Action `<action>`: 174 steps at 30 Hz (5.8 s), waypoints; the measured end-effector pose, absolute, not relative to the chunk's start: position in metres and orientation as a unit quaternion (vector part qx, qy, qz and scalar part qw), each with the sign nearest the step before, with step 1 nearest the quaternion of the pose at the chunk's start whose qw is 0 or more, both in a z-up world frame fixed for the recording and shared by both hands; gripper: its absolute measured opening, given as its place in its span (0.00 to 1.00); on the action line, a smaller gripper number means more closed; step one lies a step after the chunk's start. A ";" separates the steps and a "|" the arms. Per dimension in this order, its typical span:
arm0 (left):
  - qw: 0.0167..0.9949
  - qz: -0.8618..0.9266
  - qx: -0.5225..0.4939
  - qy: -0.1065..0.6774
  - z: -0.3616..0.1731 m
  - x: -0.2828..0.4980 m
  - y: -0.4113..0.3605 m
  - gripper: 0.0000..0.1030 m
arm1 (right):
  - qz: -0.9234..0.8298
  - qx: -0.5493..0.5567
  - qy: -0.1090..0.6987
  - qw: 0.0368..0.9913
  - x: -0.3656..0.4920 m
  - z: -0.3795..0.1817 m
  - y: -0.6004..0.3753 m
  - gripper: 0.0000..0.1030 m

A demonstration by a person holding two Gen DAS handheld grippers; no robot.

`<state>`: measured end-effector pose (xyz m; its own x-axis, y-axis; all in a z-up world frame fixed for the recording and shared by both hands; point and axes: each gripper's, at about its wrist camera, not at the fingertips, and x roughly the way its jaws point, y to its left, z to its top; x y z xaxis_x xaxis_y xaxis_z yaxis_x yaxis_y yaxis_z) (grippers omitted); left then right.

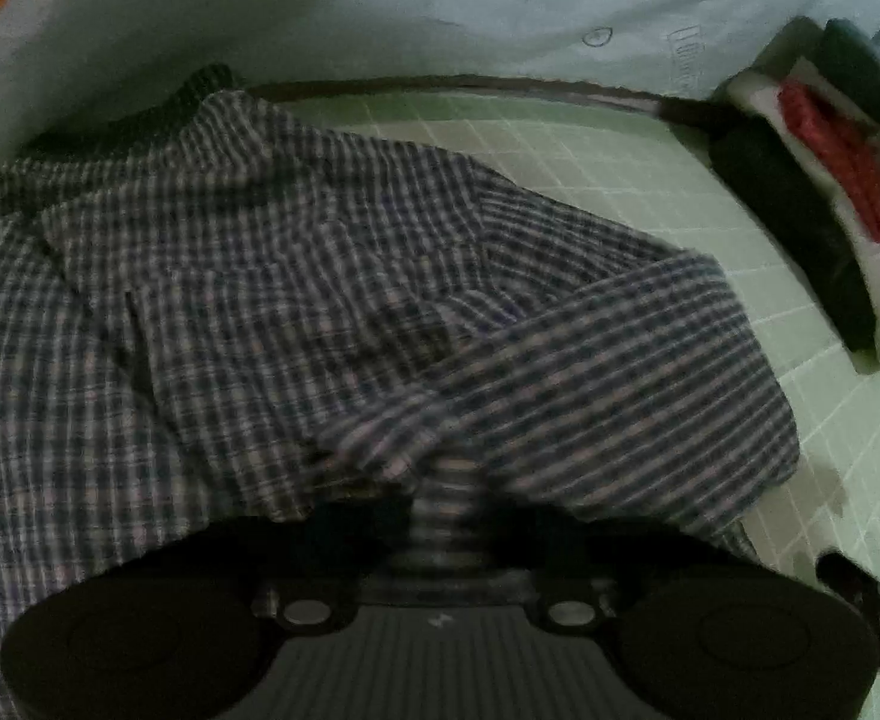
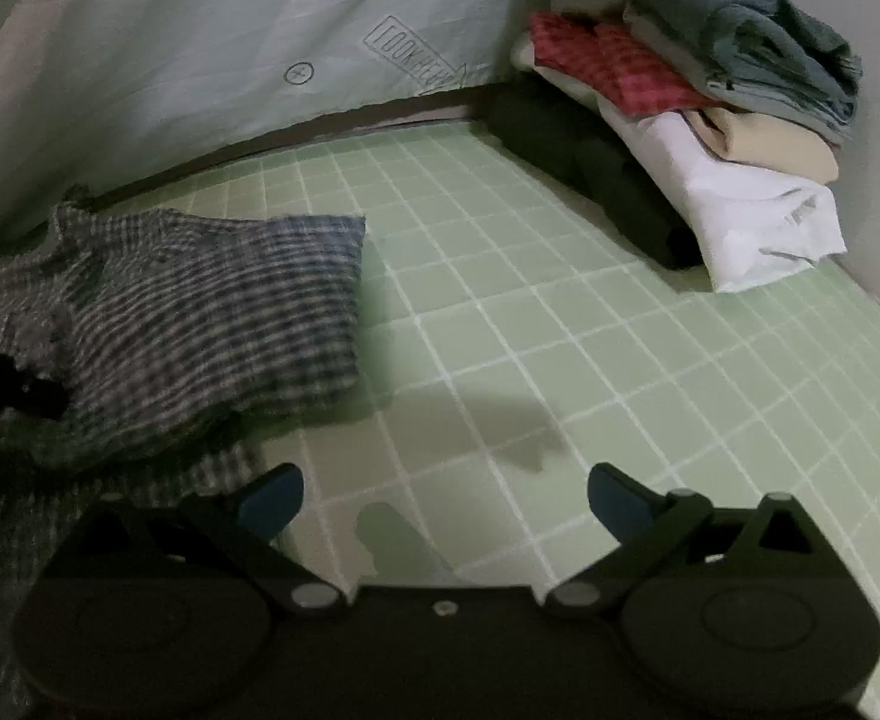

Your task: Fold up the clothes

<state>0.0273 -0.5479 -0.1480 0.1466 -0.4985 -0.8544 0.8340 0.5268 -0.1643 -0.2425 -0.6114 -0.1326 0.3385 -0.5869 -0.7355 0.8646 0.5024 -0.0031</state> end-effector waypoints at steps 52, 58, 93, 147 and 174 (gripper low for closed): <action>0.751 -0.393 0.182 0.498 -0.151 -0.051 -0.268 0.65 | -0.422 0.109 0.383 0.815 -0.266 -0.115 -0.378 0.76; 0.766 -0.357 0.169 0.508 -0.153 -0.070 -0.251 0.65 | -0.378 0.111 0.382 0.836 -0.274 -0.116 -0.387 0.49; 0.761 -0.422 0.158 0.468 -0.118 -0.022 -0.125 0.70 | -0.349 0.233 0.282 0.863 -0.225 -0.097 -0.289 0.02; 0.757 -0.362 0.194 0.508 -0.132 -0.097 -0.189 0.71 | -0.261 0.202 0.353 0.876 -0.289 -0.137 -0.363 0.30; 0.724 -0.400 0.218 0.517 -0.152 -0.086 -0.216 0.76 | -0.310 0.355 0.290 0.833 -0.342 -0.136 -0.342 0.00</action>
